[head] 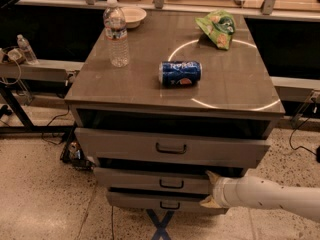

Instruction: Open middle drawer

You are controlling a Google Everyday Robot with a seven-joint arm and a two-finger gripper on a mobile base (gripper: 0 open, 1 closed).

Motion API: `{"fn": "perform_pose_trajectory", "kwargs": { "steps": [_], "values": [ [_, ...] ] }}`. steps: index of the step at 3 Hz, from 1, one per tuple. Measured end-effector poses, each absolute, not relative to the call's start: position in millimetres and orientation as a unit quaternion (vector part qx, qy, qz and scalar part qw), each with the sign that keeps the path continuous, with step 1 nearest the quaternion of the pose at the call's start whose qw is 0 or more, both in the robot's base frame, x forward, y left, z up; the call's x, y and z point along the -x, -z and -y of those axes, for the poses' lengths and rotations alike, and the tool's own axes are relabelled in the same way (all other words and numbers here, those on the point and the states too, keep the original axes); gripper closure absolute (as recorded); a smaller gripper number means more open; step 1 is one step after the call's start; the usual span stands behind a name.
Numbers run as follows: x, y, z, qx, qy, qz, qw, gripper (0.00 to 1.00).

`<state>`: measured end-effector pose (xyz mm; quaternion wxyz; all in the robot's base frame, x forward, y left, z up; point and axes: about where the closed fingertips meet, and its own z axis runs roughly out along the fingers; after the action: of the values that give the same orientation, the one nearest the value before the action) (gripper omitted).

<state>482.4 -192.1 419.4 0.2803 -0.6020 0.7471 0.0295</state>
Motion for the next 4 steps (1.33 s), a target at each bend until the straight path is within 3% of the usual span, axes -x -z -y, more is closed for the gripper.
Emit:
{"fn": "perform_pose_trajectory", "kwargs": {
  "steps": [1, 3, 4],
  "values": [
    [-463.1, -421.2, 195.8, 0.601, -0.033, -0.748, 0.278, 0.51],
    [-463.0, -430.4, 195.8, 0.601, -0.033, -0.748, 0.278, 0.48],
    [-429.1, -414.7, 203.4, 0.608, -0.044, -0.754, 0.245, 0.47]
  ]
}}
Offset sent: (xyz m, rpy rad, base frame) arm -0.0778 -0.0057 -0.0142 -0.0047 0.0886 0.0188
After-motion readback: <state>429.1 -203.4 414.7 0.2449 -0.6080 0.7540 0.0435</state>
